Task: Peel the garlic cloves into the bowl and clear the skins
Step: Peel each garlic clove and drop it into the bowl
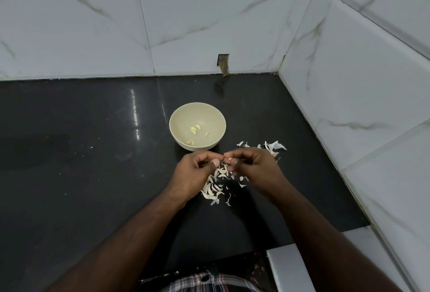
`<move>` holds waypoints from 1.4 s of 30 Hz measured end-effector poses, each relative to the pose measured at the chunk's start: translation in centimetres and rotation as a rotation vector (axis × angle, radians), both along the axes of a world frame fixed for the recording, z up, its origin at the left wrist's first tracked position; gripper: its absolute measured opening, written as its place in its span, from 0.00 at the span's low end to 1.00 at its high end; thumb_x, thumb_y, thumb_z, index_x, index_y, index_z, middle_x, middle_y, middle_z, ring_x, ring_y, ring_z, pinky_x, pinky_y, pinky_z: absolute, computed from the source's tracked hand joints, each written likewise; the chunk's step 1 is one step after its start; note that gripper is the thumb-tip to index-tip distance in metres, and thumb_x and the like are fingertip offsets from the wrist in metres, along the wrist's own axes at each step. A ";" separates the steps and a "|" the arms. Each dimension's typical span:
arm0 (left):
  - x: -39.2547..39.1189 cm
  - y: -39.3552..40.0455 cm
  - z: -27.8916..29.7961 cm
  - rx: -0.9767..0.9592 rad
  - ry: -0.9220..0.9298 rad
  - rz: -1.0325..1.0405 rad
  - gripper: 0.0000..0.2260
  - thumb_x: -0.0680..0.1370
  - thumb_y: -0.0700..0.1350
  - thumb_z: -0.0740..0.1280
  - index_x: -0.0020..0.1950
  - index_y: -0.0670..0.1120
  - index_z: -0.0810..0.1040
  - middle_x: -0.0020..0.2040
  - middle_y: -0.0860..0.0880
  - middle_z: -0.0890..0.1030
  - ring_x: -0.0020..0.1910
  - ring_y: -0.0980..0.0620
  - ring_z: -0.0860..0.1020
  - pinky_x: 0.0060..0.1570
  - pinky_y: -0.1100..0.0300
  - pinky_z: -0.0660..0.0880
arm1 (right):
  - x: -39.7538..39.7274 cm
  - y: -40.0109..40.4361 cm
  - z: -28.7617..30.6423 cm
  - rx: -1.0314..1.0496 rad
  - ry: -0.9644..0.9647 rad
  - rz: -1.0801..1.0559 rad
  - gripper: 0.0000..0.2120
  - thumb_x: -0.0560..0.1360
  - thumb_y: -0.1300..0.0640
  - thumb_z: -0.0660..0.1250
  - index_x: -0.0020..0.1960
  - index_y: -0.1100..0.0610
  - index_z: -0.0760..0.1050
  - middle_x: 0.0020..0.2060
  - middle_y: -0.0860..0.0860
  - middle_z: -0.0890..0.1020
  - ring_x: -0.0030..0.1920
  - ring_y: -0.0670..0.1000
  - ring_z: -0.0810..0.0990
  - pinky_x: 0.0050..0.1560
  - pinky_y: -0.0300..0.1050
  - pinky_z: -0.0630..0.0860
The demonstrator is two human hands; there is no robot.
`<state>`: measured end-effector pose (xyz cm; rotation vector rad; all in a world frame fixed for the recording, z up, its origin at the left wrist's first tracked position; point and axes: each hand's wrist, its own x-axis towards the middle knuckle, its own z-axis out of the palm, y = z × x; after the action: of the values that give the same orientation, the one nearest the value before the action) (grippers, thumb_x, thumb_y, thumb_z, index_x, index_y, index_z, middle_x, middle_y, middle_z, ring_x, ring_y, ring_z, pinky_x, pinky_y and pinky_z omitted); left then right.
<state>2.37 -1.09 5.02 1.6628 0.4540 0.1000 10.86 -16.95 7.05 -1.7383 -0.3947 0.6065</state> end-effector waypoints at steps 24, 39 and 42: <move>-0.1 0.4 0.6 -0.023 -0.058 0.021 0.04 0.72 0.42 0.78 0.43 0.48 0.85 0.40 0.40 0.83 0.37 0.52 0.78 0.40 0.57 0.74 | -0.1 0.5 0.2 -0.004 -0.009 -0.005 0.06 0.76 0.65 0.71 0.50 0.57 0.83 0.34 0.50 0.83 0.34 0.44 0.79 0.38 0.37 0.76; -0.5 0.3 1.8 -0.524 0.076 0.067 0.02 0.82 0.39 0.65 0.49 0.43 0.73 0.55 0.42 0.85 0.52 0.39 0.85 0.54 0.39 0.80 | 0.1 0.7 -1.9 -0.303 -0.317 -0.079 0.09 0.77 0.58 0.69 0.54 0.48 0.82 0.42 0.43 0.84 0.43 0.41 0.82 0.51 0.44 0.78; -0.6 0.6 1.7 -0.410 0.074 0.057 0.03 0.80 0.40 0.69 0.49 0.42 0.77 0.53 0.43 0.85 0.50 0.44 0.85 0.51 0.43 0.82 | -0.3 0.7 -1.4 -0.202 -0.327 -0.017 0.17 0.74 0.58 0.74 0.61 0.45 0.81 0.48 0.43 0.82 0.50 0.42 0.80 0.54 0.39 0.76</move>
<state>1.77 -0.51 6.73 1.2542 0.5382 -0.0133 10.58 -16.22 5.63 -2.0403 -0.5604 0.3569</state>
